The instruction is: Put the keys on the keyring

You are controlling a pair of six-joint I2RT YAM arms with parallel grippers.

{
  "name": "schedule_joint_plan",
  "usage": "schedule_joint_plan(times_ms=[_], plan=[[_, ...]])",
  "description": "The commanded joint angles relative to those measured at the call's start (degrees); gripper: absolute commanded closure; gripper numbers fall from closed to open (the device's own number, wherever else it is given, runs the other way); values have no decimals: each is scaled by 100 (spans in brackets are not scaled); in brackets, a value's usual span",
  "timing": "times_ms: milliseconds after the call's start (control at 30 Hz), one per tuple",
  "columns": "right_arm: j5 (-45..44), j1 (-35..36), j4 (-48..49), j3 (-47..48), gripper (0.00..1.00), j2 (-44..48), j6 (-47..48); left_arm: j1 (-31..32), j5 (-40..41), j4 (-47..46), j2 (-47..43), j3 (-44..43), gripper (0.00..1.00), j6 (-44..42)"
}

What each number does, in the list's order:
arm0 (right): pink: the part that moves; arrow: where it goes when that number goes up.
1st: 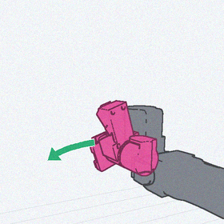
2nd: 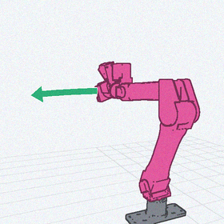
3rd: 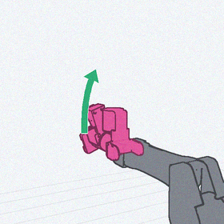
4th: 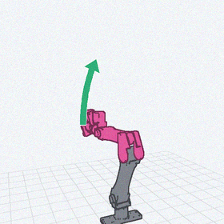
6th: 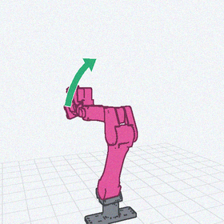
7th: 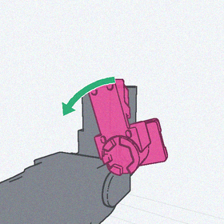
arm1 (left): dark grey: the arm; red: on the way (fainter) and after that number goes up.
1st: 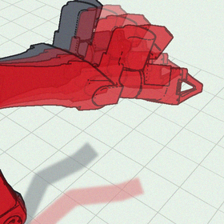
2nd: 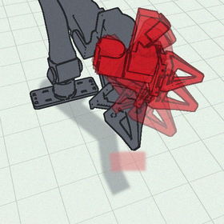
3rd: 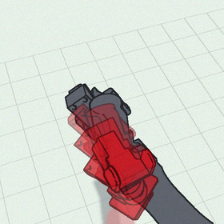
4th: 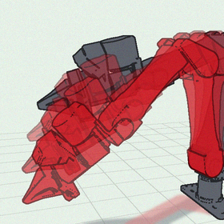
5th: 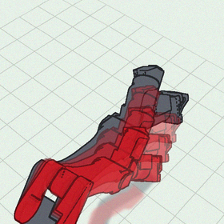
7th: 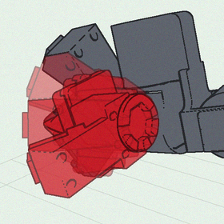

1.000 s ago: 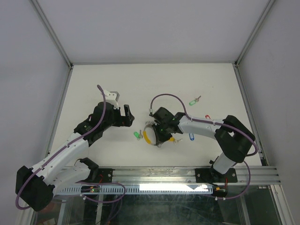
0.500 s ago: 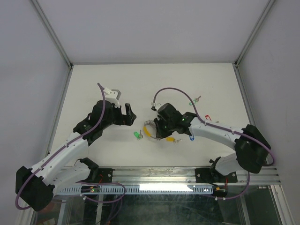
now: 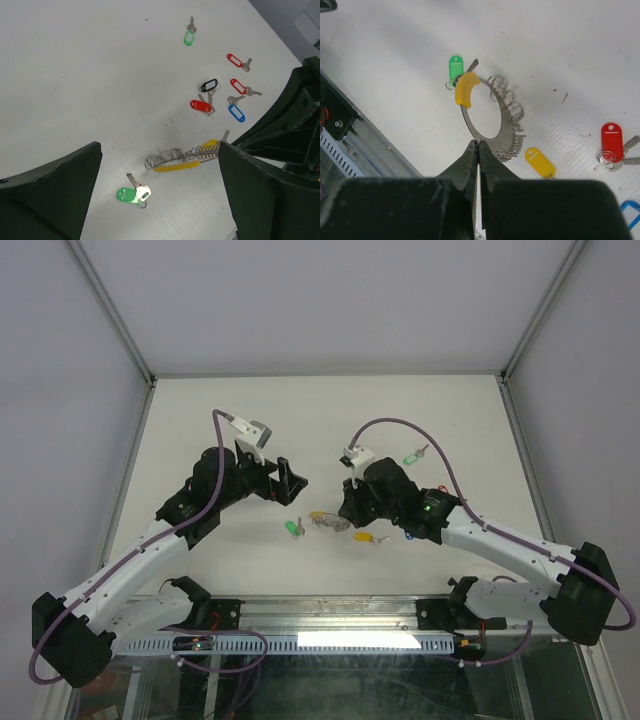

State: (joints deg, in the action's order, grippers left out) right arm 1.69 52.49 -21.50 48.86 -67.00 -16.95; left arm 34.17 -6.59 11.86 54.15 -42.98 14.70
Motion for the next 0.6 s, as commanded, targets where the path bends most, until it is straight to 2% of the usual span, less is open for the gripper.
schedule_joint_plan(times_ms=[0, 167, 333, 433, 567], plan=[[-356, 17, 418, 54, 100, 466, 335, 67, -741, -1165, -269, -35, 1, -544], [-774, 23, 111, 353, 100, 702, 723, 79, -1756, -2010, -419, 275, 10, -1208], [-489, 21, 327, 469, 100, 1057, 1115, 133, -2690, -2690, -477, 512, 21, -1509], [-110, 24, 859, 236, 100, 1533, 1539, 188, -3145, -2914, -473, 610, 29, -1612], [405, 24, 1879, -291, 100, 2202, 2195, 274, -3273, -3321, -492, 736, 30, -1407]])
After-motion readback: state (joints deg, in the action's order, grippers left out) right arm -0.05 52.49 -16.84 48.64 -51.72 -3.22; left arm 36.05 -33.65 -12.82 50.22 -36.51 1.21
